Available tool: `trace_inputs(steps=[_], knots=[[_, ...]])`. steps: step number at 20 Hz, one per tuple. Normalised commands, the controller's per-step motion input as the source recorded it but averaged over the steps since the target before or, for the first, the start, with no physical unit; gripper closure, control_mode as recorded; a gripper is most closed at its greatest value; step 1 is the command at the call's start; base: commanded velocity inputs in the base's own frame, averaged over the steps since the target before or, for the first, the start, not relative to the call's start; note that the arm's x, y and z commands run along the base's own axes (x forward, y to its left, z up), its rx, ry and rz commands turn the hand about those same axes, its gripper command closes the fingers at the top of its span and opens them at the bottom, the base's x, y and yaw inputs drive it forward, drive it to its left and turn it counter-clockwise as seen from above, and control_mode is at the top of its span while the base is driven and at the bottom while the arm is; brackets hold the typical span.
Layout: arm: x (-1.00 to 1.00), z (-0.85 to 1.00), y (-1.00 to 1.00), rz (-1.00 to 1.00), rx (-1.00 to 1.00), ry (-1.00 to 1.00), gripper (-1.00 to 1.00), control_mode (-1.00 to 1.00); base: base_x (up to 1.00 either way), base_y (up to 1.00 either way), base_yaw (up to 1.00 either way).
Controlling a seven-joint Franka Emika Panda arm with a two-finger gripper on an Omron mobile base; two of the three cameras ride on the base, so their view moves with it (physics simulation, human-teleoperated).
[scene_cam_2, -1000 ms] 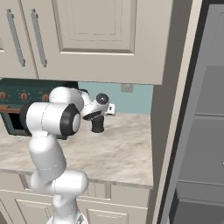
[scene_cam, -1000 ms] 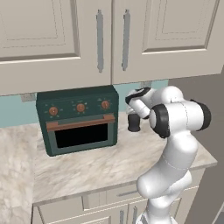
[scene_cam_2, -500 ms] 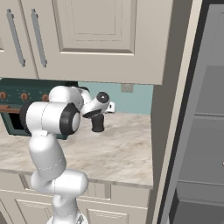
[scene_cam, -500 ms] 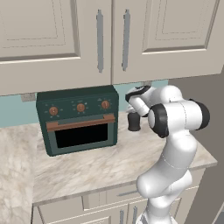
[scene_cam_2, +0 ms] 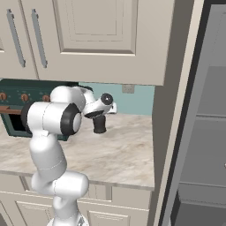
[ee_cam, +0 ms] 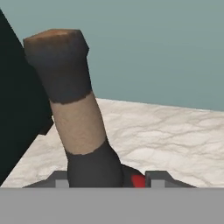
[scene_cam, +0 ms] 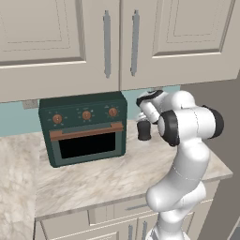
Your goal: Place the beer and liquor on the top shelf of the fridge to keep them out of children's reach, and place the garlic on lower shelves for easy access.
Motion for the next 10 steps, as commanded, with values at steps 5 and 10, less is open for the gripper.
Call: trace_inputs(steps=[5,10], knots=[[0.0,-0.05,0.0,0.03,0.0,-0.02,1.0,-1.0,0.0,0.0,0.0],[-0.55,0.04,-0.06,0.01,0.0,-0.16,1.0,-1.0,0.0,0.0,0.0]])
